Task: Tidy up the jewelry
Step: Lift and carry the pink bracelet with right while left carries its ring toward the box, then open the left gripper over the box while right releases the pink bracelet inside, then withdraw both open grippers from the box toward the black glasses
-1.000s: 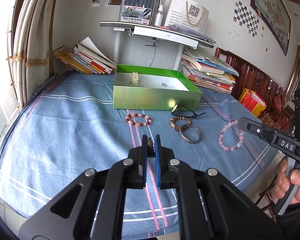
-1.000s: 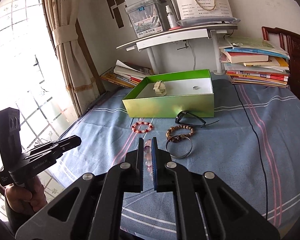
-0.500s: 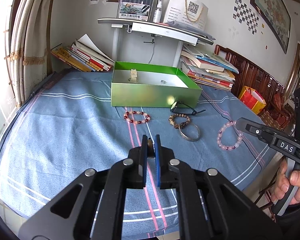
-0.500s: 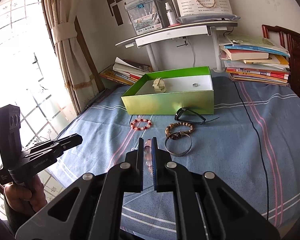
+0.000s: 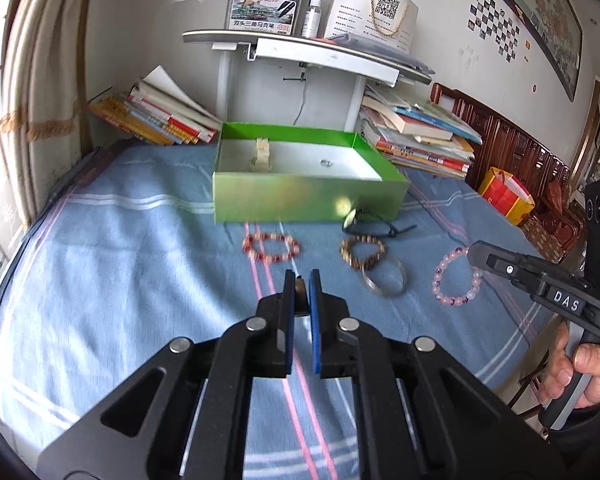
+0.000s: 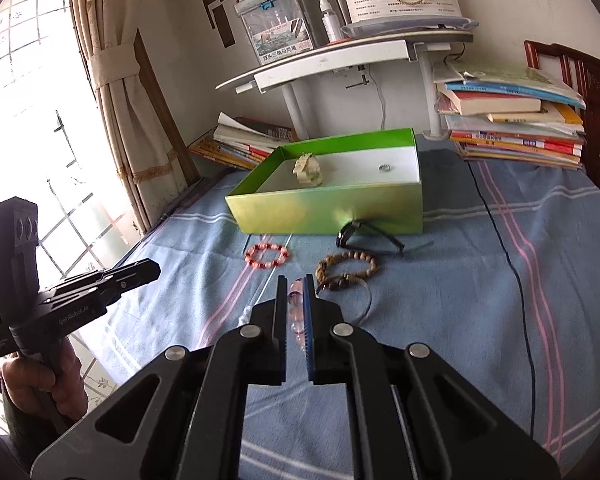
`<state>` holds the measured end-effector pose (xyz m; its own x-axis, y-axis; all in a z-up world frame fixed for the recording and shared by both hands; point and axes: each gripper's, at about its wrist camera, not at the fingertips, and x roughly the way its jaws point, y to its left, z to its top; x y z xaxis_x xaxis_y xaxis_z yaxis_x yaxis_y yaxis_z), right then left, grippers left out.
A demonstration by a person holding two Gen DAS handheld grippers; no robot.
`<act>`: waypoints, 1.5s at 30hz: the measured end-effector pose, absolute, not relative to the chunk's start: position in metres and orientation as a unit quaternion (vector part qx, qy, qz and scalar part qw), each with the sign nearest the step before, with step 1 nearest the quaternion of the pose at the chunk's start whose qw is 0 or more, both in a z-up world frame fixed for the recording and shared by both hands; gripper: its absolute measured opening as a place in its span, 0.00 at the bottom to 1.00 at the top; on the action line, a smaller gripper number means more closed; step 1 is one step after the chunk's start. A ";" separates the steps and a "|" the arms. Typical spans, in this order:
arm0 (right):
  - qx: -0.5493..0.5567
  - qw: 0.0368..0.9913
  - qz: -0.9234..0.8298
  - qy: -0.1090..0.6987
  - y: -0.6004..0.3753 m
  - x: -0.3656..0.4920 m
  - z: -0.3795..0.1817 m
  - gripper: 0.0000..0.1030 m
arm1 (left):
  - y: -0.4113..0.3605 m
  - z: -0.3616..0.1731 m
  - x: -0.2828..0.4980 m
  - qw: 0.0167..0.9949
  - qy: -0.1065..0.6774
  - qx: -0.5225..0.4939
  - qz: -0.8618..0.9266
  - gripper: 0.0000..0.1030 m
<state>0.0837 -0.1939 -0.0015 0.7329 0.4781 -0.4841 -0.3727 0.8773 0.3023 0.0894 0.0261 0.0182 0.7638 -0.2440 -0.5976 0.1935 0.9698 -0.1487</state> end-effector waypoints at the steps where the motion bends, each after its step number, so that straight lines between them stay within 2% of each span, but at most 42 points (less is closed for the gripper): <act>1: 0.092 0.927 0.230 0.281 -0.195 0.089 0.001 0.07 | 0.025 0.022 0.098 0.939 0.322 -0.036 -0.116 0.07; 7: 0.088 0.939 0.230 0.242 -0.200 0.154 0.039 0.07 | 0.009 0.055 0.185 0.942 0.313 -0.008 -0.122 0.07; 12: 0.092 0.940 0.223 0.243 -0.202 0.224 0.050 0.07 | -0.002 0.056 0.278 0.937 0.336 0.006 -0.094 0.07; 13: 0.097 0.937 0.221 0.252 -0.204 0.241 0.047 0.07 | -0.002 0.053 0.289 0.934 0.345 0.005 -0.094 0.11; 14: 0.100 0.938 0.211 0.257 -0.205 0.252 0.044 0.08 | -0.003 0.048 0.301 0.929 0.357 0.005 -0.094 0.21; 15: 0.103 0.939 0.198 0.260 -0.207 0.262 0.041 0.14 | -0.005 0.043 0.312 0.925 0.369 0.009 -0.096 0.53; 16: 0.106 0.939 0.193 0.263 -0.210 0.269 0.039 0.21 | -0.005 0.040 0.316 0.925 0.368 0.011 -0.090 0.77; 18: 0.126 0.940 0.191 0.252 -0.219 0.265 0.039 0.54 | 0.003 0.047 0.308 0.943 0.328 0.003 -0.059 0.79; 20: 0.139 0.951 0.184 0.208 -0.230 0.243 0.045 0.69 | 0.011 0.055 0.292 0.950 0.307 -0.008 -0.061 0.81; 21: 0.139 0.955 0.177 0.191 -0.233 0.232 0.049 0.72 | 0.017 0.061 0.279 0.954 0.293 -0.014 -0.053 0.82; 25: 0.156 0.961 0.173 0.150 -0.252 0.178 0.056 0.80 | 0.038 0.080 0.212 0.973 0.226 -0.039 -0.032 0.94; 29: 0.159 0.966 0.154 0.136 -0.261 0.124 0.051 0.86 | 0.044 0.074 0.151 0.978 0.201 -0.045 -0.018 0.96; 32: 0.138 0.971 0.137 0.142 -0.254 0.092 0.040 0.92 | 0.038 0.046 0.116 0.973 0.228 -0.035 -0.011 0.96; 38: 0.094 0.964 0.140 0.203 -0.225 0.049 0.000 0.93 | 0.027 -0.002 0.082 0.956 0.291 -0.031 -0.017 0.96; 45: 0.070 0.959 0.134 0.239 -0.216 0.032 -0.025 0.93 | 0.017 -0.016 0.060 0.948 0.314 -0.051 -0.017 0.96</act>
